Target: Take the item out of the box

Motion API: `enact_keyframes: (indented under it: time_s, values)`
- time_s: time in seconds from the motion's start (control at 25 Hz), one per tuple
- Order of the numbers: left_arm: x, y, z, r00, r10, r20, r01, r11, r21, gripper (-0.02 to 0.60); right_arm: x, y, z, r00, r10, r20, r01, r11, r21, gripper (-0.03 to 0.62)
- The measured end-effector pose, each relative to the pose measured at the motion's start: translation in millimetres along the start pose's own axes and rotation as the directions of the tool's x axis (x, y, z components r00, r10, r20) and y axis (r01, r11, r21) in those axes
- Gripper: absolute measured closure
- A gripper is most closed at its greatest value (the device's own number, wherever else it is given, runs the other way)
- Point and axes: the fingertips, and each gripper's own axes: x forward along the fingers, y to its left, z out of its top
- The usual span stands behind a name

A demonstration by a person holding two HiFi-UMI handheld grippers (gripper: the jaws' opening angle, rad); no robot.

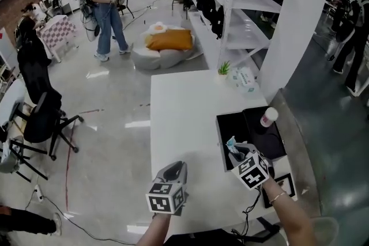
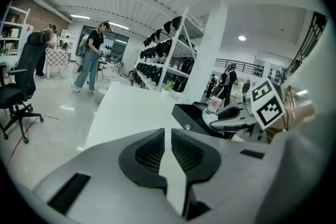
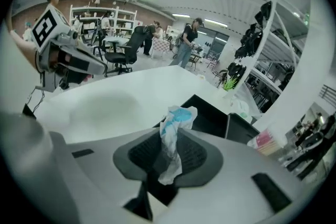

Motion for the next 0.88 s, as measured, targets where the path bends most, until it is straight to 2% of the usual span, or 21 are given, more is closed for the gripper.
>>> enact_keyframes:
  time_s: [0.32, 0.56, 0.88]
  values:
    - [-1, -6, 2, 1.000, -0.026, -0.010, 0.026, 0.999, 0.020, 0.541, -32, 6, 6, 0.990, -0.054, 0.131, 0.025, 0.976, 0.214, 0.502]
    - [2, -8, 2, 0.999, -0.036, -0.014, 0.036, 0.999, 0.031, 0.541, -50, 13, 15, 0.973, -0.054, 0.223, -0.029, 0.936, 0.352, 0.502]
    - [-6, -10, -1, 0.999, -0.038, -0.015, 0.039, 0.998, 0.040, 0.541, -71, 37, 20, 0.956, -0.055, 0.288, -0.085, 0.888, 0.451, 0.503]
